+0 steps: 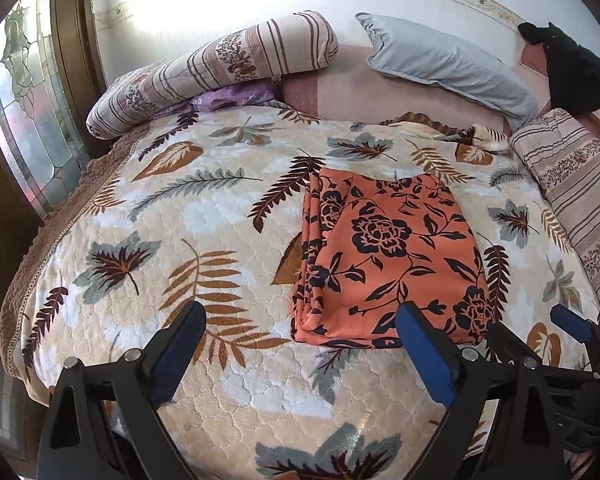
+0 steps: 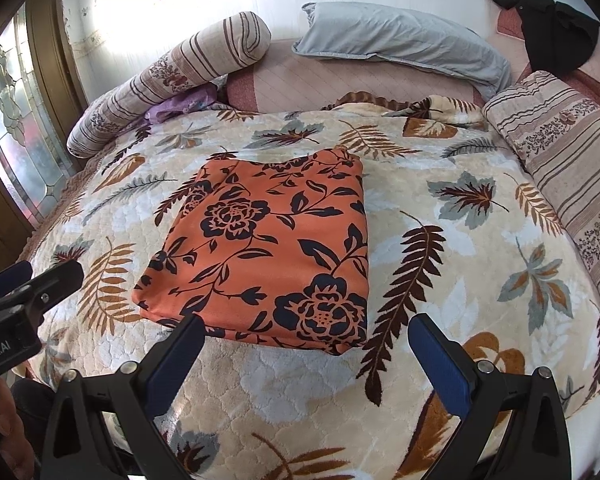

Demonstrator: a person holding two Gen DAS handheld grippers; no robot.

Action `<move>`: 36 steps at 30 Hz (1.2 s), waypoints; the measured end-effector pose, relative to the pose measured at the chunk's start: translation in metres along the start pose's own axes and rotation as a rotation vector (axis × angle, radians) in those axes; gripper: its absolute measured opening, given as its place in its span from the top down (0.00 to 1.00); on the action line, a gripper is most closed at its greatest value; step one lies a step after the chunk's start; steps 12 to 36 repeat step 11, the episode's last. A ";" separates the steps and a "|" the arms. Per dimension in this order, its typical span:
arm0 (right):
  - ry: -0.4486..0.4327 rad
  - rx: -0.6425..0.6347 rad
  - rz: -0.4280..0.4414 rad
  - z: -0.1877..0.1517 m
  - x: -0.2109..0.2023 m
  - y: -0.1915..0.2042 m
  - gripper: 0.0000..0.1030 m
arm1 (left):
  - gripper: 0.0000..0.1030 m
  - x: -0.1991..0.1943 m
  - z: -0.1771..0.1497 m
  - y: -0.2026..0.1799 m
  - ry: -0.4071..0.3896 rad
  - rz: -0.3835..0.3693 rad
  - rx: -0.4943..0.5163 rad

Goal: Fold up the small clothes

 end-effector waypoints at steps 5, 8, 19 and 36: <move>0.005 -0.004 0.000 0.003 0.004 0.001 0.01 | 0.07 0.004 0.003 -0.001 -0.001 -0.002 0.003; 0.010 -0.004 0.001 0.005 0.008 0.001 0.01 | 0.03 0.005 0.006 0.000 -0.014 -0.015 -0.004; 0.018 -0.003 0.004 0.007 0.013 0.001 0.01 | 0.03 0.010 0.010 0.003 -0.014 -0.021 -0.020; 0.018 -0.003 0.004 0.007 0.013 0.001 0.01 | 0.03 0.010 0.010 0.003 -0.014 -0.021 -0.020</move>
Point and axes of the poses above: each gripper's, at about its wrist camera, not at the fingertips, and x roughly the way its jaws point, y to its left, z to its top, the point moved 5 cm from there along x, roughly the way its jaws point, and after that the axes turned 11 degrees about x, right-handed, at the moved point
